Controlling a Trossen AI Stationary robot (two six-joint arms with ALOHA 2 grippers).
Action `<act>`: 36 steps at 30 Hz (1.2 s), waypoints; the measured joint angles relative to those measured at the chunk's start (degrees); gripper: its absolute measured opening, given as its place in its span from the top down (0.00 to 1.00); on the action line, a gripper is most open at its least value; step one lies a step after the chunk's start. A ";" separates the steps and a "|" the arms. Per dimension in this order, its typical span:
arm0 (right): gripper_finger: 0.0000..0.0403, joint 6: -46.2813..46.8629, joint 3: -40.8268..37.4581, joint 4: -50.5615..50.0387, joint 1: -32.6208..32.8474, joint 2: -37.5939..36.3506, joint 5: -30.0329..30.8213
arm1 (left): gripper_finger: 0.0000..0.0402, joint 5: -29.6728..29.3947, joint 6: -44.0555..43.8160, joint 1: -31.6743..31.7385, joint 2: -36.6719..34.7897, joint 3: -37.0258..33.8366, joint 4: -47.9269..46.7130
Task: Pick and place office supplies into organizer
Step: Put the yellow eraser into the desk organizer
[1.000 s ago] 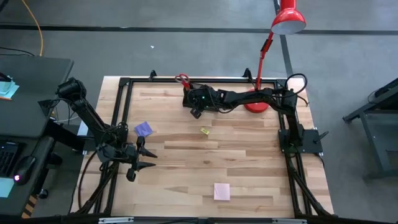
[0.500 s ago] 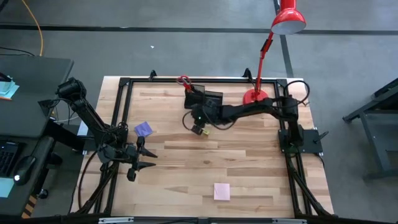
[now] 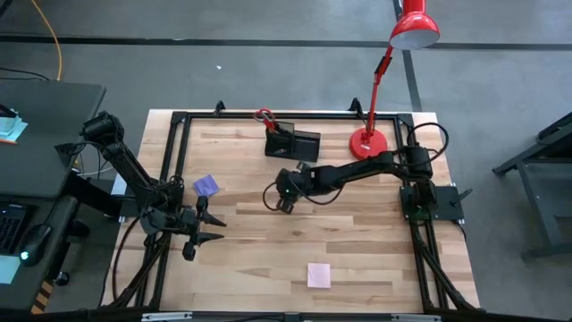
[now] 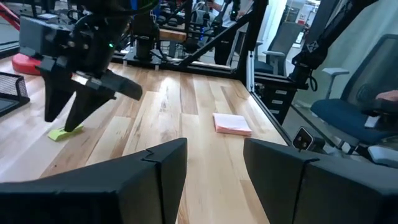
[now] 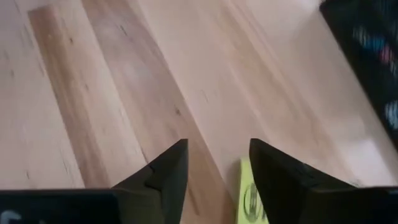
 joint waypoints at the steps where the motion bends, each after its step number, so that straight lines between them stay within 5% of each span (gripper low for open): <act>1: 0.57 1.60 0.00 -1.42 0.05 0.00 0.26 | 0.63 0.11 -0.02 0.02 0.00 0.00 -0.04; 9: 0.46 11.04 0.00 -7.22 1.92 0.00 8.26 | 0.63 0.93 -1.20 -0.03 0.00 0.00 -1.31; 27: 0.45 10.36 -1.16 -9.13 0.44 0.00 4.28 | 0.63 0.84 -1.96 0.00 0.00 0.00 -1.31; 36: 0.45 8.45 -5.06 -0.55 -0.30 -0.72 0.86 | 0.63 0.84 -2.61 0.00 0.00 0.00 -1.75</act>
